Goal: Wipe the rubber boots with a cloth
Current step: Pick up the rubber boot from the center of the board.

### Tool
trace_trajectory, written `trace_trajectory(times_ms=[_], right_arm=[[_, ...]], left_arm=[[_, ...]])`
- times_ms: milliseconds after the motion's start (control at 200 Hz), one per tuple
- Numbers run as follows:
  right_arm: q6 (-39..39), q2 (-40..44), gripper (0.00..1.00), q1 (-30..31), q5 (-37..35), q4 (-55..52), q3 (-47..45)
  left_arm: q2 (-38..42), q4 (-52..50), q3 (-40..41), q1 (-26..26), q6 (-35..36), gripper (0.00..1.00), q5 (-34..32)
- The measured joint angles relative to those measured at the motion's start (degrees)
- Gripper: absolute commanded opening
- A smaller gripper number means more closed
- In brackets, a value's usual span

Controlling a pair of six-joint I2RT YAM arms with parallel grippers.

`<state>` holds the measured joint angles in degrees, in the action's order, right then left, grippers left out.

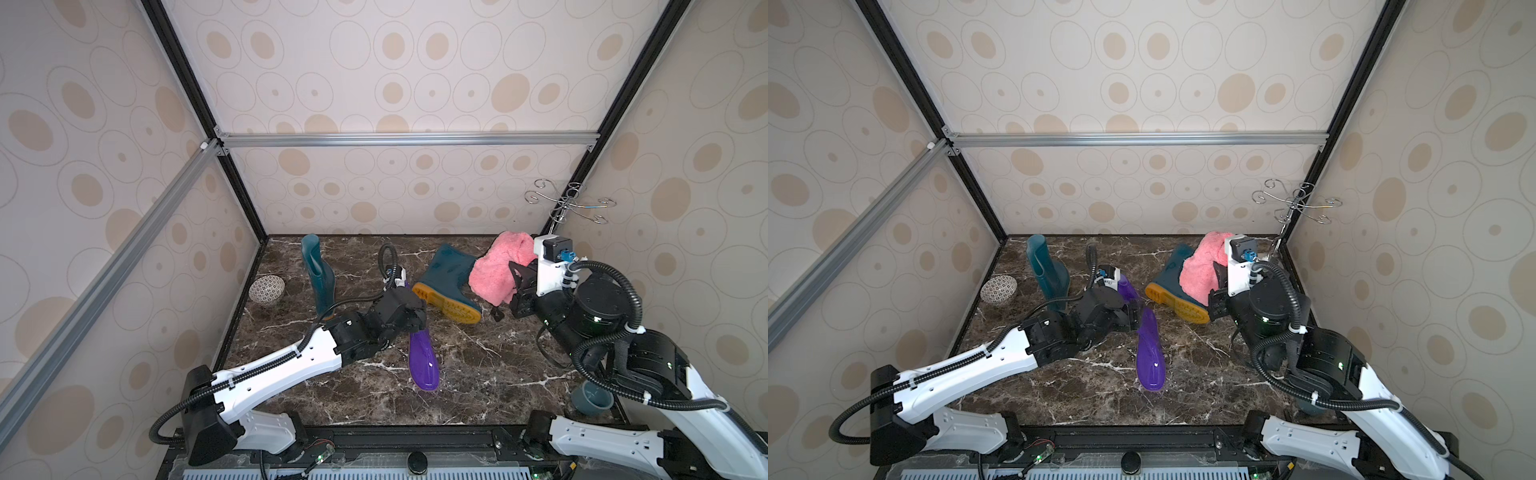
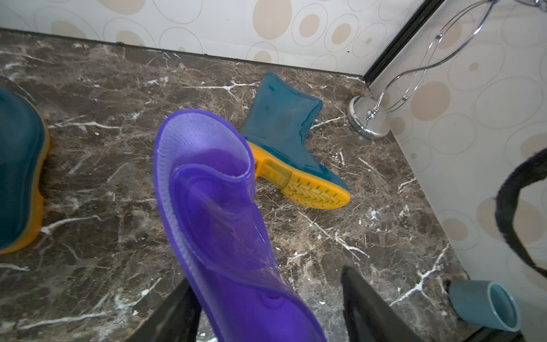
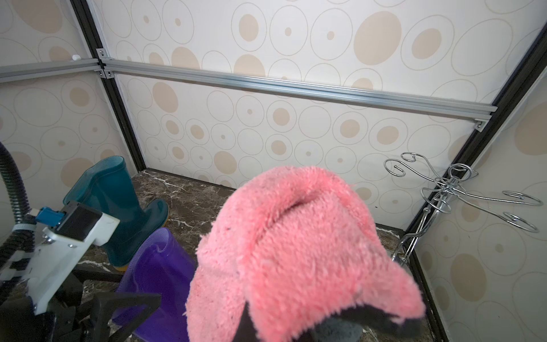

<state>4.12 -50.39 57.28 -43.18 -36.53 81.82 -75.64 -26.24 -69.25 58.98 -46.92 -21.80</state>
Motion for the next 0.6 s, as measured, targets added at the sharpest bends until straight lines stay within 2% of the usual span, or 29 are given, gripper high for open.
trace_trajectory(times_ms=[75, 120, 265, 455, 600], right_arm=[[0.00, 0.00, 0.00, 0.00, -0.02, -0.07, -0.09], [0.02, 0.00, 0.00, 0.00, 0.02, -0.17, -0.11], [0.13, 0.02, 0.00, 0.00, 0.04, -0.33, -0.15], [0.35, 0.04, 0.00, -0.02, 0.07, -0.31, -0.17], [0.61, 0.02, 0.00, -0.02, 0.61, -0.28, -0.22]], left_arm=[[-0.11, 0.02, 0.57, 0.00, 0.46, 0.20, -0.37], [-0.26, 0.04, 0.76, -0.04, 0.85, 0.00, -0.63], [-1.62, -0.31, -0.52, -1.16, 3.58, 0.00, -1.92], [-5.64, -2.91, -10.73, -5.51, 12.13, 0.00, -5.16], [-5.92, -0.35, -14.38, -9.31, 18.18, 0.00, -8.11]])
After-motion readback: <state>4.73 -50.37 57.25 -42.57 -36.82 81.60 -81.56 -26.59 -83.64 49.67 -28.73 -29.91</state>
